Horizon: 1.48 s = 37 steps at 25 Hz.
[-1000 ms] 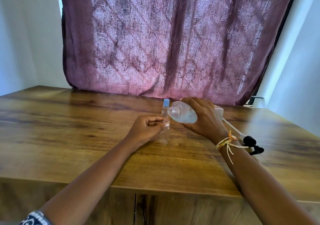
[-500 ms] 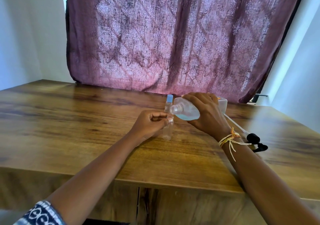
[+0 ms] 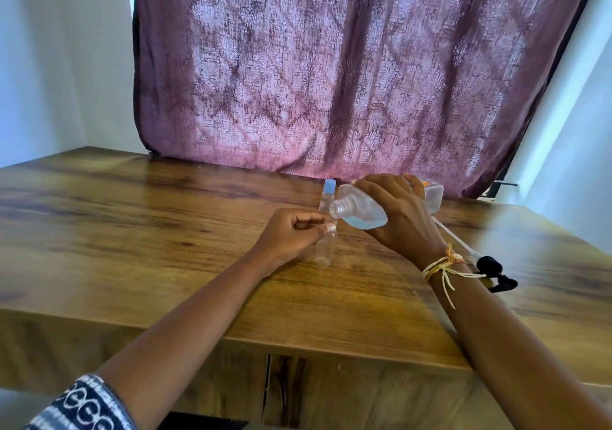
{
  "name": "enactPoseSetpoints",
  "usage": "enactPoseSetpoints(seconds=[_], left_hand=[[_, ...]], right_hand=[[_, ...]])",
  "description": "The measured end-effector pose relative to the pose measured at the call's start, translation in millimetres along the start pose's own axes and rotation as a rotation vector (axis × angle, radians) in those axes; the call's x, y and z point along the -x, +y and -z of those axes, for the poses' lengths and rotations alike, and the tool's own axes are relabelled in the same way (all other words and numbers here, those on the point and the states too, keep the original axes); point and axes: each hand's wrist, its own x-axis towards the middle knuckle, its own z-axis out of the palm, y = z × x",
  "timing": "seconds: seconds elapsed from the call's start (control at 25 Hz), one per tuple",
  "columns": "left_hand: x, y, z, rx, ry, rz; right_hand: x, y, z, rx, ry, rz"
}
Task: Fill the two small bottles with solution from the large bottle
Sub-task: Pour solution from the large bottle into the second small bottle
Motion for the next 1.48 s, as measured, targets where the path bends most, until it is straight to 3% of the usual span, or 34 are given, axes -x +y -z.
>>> enactPoseSetpoints(seconds=[1.48], left_hand=[[-0.6,-2.3,1.3,0.012,-0.007,0.014]], right_hand=[[-0.6,1.6,2.1,0.025,0.016,-0.005]])
